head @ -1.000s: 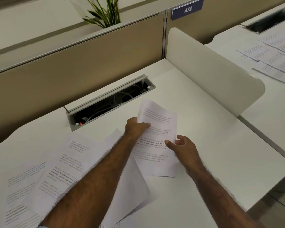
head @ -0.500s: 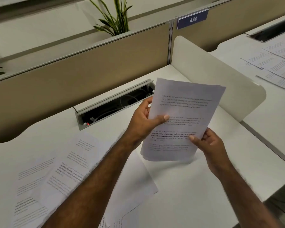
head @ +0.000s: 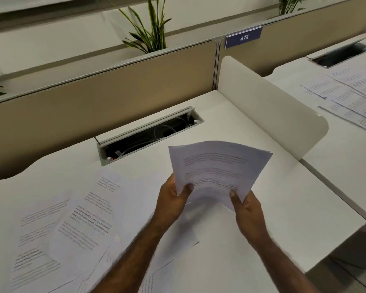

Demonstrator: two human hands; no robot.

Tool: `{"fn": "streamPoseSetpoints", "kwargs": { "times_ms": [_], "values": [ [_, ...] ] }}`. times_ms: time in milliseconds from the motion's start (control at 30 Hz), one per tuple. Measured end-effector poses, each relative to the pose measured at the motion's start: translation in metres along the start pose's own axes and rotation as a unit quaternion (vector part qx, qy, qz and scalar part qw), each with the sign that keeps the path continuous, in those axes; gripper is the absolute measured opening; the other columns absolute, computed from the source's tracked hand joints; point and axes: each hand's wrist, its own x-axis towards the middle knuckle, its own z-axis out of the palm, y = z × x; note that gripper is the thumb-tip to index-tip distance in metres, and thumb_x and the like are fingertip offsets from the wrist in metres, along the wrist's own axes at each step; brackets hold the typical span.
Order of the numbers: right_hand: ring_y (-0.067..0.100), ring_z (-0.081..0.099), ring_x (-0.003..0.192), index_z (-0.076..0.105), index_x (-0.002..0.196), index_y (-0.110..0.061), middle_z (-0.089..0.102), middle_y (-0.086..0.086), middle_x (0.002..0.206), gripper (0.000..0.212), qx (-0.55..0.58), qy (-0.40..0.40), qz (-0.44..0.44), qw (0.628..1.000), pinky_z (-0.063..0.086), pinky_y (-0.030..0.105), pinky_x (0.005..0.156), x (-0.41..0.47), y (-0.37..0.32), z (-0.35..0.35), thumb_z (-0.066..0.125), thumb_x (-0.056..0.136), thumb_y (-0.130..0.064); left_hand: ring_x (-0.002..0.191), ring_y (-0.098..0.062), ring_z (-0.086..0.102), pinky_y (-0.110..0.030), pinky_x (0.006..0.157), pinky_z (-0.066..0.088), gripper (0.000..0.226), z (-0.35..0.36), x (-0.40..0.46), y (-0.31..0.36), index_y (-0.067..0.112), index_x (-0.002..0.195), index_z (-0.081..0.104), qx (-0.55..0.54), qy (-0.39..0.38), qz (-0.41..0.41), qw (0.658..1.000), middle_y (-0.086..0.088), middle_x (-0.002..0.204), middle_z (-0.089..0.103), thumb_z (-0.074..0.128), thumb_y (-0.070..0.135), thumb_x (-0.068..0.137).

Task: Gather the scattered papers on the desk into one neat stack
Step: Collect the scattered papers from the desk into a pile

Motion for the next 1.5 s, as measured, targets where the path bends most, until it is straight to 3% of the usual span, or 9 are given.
{"fn": "streamPoseSetpoints", "kwargs": {
  "times_ms": [333,400,500,633,800,1067,1267,1400,1500],
  "values": [
    [0.01,0.078,0.1,0.068,0.124,-0.033,0.08,-0.014,0.11,0.023,-0.021,-0.066,0.034,0.997,0.065,0.027,0.078,-0.008,-0.027,0.032,0.068,0.102,-0.041,0.096,-0.009,0.079,-0.029,0.081,0.066,0.016,-0.061,-0.043,-0.014,0.034,0.116,0.07,-0.063,0.085,-0.096,0.99,0.014,0.106,0.082,0.068,0.029,0.101],
    [0.015,0.076,0.1,0.066,0.128,-0.03,0.077,-0.01,0.107,0.037,-0.079,-0.071,0.088,0.99,0.064,0.042,0.088,-0.011,-0.025,0.048,0.072,0.097,-0.05,0.095,-0.012,0.08,-0.03,0.079,0.065,0.016,-0.088,-0.068,-0.03,0.033,0.115,0.071,-0.088,0.148,-0.134,0.976,0.01,0.106,0.083,0.071,0.027,0.1],
    [0.016,0.068,0.115,0.057,0.145,-0.023,0.069,-0.007,0.123,0.08,-0.261,-0.142,0.116,0.948,0.053,0.036,0.103,-0.024,-0.017,0.069,0.077,0.082,-0.068,0.089,-0.02,0.081,-0.03,0.069,0.065,0.014,-0.126,-0.113,-0.054,0.029,0.111,0.074,-0.126,0.234,-0.18,0.947,0.005,0.102,0.085,0.072,0.022,0.099],
    [0.027,0.048,0.137,0.038,0.159,-0.016,0.048,0.004,0.143,0.126,-0.433,-0.177,0.072,0.881,0.048,0.041,0.108,-0.055,-0.009,0.1,0.072,0.062,-0.089,0.102,-0.027,0.077,-0.042,0.09,0.06,0.018,-0.163,-0.166,-0.08,0.027,0.113,0.076,-0.145,0.319,-0.228,0.908,0.001,0.109,0.083,0.073,0.017,0.098],
    [0.028,0.051,0.125,0.04,0.148,-0.016,0.049,0.005,0.132,0.11,-0.555,-0.177,0.032,0.812,0.051,0.042,0.09,-0.076,-0.014,0.124,0.075,0.067,-0.083,0.104,-0.031,0.076,-0.042,0.087,0.059,0.021,-0.176,-0.204,-0.096,0.021,0.114,0.074,-0.196,0.36,-0.265,0.873,-0.001,0.107,0.084,0.069,0.009,0.098],
    [0.035,0.066,0.12,0.055,0.134,-0.011,0.069,0.011,0.13,0.06,-0.396,-0.189,0.098,0.893,0.051,0.036,0.092,-0.069,-0.015,0.123,0.082,0.085,-0.034,0.095,-0.026,0.079,-0.036,0.075,0.061,0.022,-0.167,-0.221,-0.102,0.02,0.11,0.075,-0.221,0.351,-0.288,0.863,0.001,0.101,0.085,0.066,0.003,0.099],
    [0.025,0.069,0.099,0.07,0.113,-0.021,0.069,-0.005,0.105,0.013,-0.265,-0.044,-0.116,0.956,0.046,0.029,0.082,-0.076,-0.028,0.114,0.062,0.103,-0.022,0.093,-0.025,0.081,-0.039,0.075,0.064,0.025,-0.155,-0.22,-0.106,0.019,0.118,0.073,-0.233,0.335,-0.29,0.866,-0.001,0.105,0.085,0.064,0.003,0.1],
    [0.022,0.068,0.115,0.078,0.124,-0.011,0.077,0.004,0.124,0.043,-0.264,-0.056,-0.354,0.896,0.043,0.011,0.103,-0.095,-0.037,0.115,0.048,0.11,-0.037,0.106,-0.034,0.076,-0.052,0.092,0.061,0.029,-0.146,-0.217,-0.107,0.018,0.125,0.069,-0.242,0.338,-0.305,0.857,-0.009,0.119,0.079,0.063,0.004,0.101],
    [0.025,0.069,0.128,0.078,0.129,-0.009,0.073,0.005,0.139,0.048,-0.244,-0.127,-0.454,0.848,0.056,0.036,0.107,-0.119,-0.03,0.129,0.041,0.112,-0.034,0.105,-0.033,0.077,-0.051,0.09,0.061,0.028,-0.141,-0.216,-0.103,0.023,0.125,0.069,-0.259,0.336,-0.304,0.853,-0.009,0.118,0.08,0.062,0.008,0.102]
  ]
}}
